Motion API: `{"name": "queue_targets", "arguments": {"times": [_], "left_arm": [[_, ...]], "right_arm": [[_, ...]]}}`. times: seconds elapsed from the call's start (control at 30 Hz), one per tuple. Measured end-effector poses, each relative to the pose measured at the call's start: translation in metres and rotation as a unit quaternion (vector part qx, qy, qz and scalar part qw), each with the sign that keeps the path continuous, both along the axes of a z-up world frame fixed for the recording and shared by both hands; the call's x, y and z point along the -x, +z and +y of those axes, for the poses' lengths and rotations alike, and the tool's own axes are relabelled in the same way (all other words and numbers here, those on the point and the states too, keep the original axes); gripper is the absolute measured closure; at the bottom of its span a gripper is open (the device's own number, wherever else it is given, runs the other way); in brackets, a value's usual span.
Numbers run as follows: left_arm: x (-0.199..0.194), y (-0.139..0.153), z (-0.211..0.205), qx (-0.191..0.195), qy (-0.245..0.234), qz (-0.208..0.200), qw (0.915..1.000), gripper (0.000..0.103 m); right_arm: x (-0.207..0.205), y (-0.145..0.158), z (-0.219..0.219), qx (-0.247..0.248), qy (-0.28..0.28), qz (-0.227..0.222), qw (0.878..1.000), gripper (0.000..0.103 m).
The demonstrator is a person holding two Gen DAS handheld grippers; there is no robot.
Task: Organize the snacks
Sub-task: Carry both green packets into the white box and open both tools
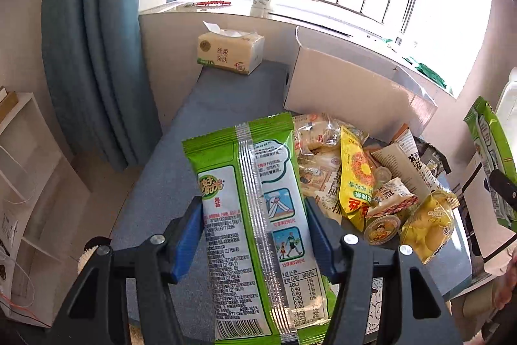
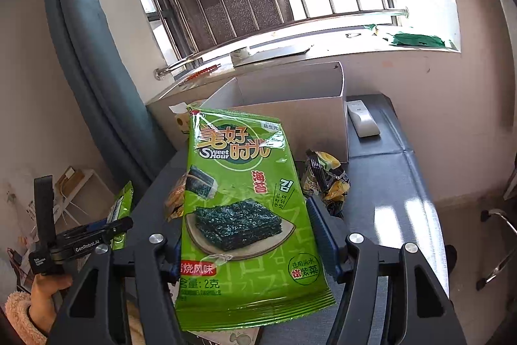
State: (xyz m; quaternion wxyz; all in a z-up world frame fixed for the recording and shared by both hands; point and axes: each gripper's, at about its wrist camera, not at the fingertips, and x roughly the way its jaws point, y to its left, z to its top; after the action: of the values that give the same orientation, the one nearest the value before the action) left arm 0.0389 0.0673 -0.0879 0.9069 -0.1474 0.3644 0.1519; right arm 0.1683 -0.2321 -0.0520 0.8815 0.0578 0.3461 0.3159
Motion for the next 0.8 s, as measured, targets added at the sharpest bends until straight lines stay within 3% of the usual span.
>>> {"name": "queue_targets", "arguments": {"times": [0.23,0.4,0.5,0.63,0.8], "left_arm": [[-0.052,0.048,0.007,0.014,-0.074,-0.071,0.9946,0.038],[-0.125,0.096,0.001,-0.018,-0.138,-0.119,0.983,0.038],[-0.177,0.122,-0.001,-0.045,-0.163,-0.129,0.9771,0.038],[-0.252,0.131,0.002,-0.052,-0.185,-0.121,0.9738,0.038],[-0.319,0.113,0.015,-0.01,-0.193,-0.08,0.9778,0.037]], "right_arm": [[-0.025,0.013,0.008,0.003,-0.014,-0.003,1.0,0.036],[-0.075,0.046,0.032,0.021,-0.024,-0.029,0.999,0.036],[-0.121,0.059,0.048,0.017,-0.036,-0.029,0.999,0.036],[-0.186,0.061,0.068,0.036,-0.054,0.0,0.998,0.036],[-0.241,0.047,0.091,0.087,-0.062,0.022,0.994,0.036]]}}
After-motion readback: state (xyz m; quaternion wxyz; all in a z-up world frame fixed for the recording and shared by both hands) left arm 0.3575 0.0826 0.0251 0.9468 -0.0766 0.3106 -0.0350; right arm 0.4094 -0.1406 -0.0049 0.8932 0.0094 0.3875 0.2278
